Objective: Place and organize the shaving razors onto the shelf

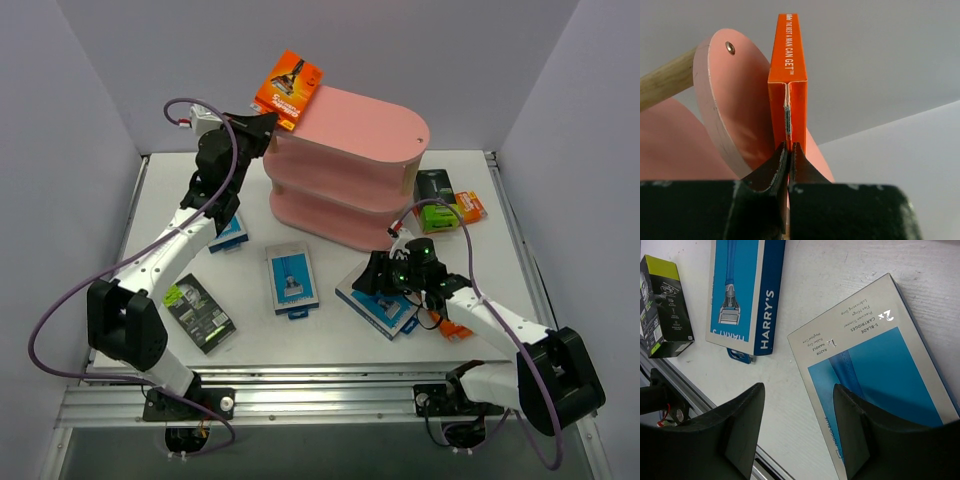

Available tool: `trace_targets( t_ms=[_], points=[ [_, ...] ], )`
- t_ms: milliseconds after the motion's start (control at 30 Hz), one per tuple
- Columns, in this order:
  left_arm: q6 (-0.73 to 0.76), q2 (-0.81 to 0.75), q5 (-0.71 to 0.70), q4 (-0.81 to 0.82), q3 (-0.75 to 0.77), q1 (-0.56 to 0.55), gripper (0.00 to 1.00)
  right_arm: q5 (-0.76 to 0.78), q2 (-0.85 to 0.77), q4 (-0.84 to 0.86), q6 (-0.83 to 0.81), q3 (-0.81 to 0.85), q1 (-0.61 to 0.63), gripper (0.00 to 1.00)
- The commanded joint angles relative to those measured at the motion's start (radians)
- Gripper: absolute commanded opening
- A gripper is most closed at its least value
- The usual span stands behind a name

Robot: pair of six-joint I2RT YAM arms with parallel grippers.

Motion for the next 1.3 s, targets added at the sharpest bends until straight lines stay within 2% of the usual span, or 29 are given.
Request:
trace_targets(
  t_ms=[0,333,1267],
  points=[
    [-0.070,-0.084,-0.056,0.097,-0.018,-0.024,0.02,0.015,0.005,-0.012,-0.021,0.009,0.011,0.53],
    [-0.155,-0.116,-0.153,0.053,-0.084,-0.052,0.02,0.021,0.006,-0.016,-0.023,0.013,0.022,0.53],
    [-0.308,-0.084,-0.073,-0.009,-0.128,-0.038,0.02,0.033,0.003,-0.015,-0.021,0.010,0.025,0.53]
  ],
)
